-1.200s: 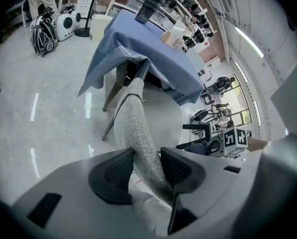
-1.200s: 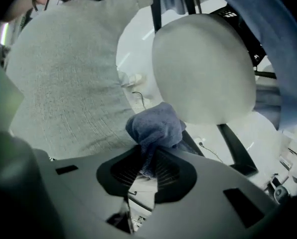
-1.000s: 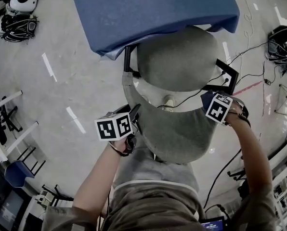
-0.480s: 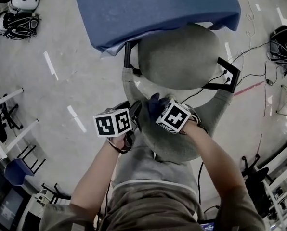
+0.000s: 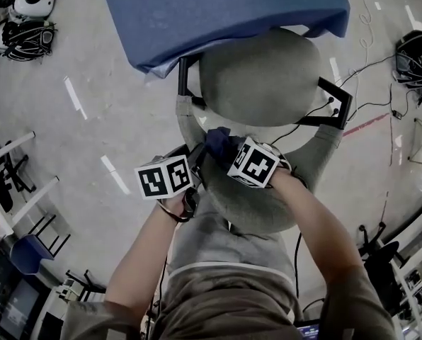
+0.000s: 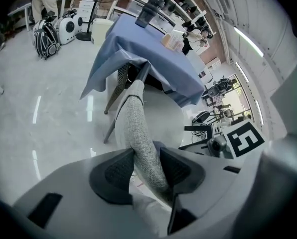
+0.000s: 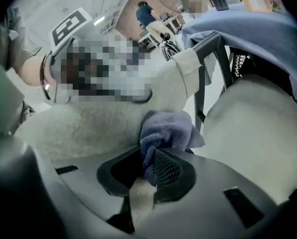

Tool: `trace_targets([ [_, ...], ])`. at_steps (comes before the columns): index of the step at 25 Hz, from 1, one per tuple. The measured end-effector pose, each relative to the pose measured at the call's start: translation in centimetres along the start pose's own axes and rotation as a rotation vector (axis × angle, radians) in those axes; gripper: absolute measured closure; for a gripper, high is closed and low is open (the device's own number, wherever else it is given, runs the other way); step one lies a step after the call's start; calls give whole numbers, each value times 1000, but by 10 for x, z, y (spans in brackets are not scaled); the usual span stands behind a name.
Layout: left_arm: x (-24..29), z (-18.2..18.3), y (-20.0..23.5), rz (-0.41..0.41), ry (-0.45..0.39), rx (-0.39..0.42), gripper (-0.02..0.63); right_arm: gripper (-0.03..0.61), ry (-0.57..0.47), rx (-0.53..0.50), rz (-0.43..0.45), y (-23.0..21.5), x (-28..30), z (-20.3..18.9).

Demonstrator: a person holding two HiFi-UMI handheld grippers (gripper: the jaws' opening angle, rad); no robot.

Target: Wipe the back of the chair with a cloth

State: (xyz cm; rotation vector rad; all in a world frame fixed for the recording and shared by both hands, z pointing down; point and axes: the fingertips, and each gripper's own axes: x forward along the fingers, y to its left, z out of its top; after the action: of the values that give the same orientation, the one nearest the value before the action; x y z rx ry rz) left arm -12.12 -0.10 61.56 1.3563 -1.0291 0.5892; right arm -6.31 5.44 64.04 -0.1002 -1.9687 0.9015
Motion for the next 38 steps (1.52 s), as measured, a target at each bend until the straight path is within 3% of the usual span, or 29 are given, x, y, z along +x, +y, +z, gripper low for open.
trace_targets([
  [4, 3, -2, -6, 3, 7, 41, 426, 502, 178, -16, 70, 18, -31, -59],
  [8, 1, -1, -2, 17, 10, 42, 427, 502, 390, -28, 60, 21, -68, -121],
  [11, 2, -1, -2, 17, 16, 44, 426, 502, 572, -68, -69, -4, -112, -170],
  [13, 2, 0, -2, 25, 17, 49, 426, 502, 614, -49, -176, -30, -141, -191],
  [17, 2, -2, -2, 40, 16, 51, 426, 502, 523, 127, -279, -61, -174, -200],
  [20, 2, 0, -2, 46, 8, 51, 428, 502, 533, 99, -277, -53, -161, -195],
  [23, 3, -1, -2, 49, 11, 56, 428, 502, 489, 68, -180, -16, -125, -176],
  [29, 4, 0, -1, 49, 7, 55, 428, 502, 212, 30, -41, 47, -64, -72],
  [35, 4, 1, -2, 51, 7, 50, 428, 502, -128, 93, -23, 59, -63, 29],
  [38, 4, 0, -1, 49, 9, 42, 430, 502, -176, 71, -24, 66, -64, 50],
])
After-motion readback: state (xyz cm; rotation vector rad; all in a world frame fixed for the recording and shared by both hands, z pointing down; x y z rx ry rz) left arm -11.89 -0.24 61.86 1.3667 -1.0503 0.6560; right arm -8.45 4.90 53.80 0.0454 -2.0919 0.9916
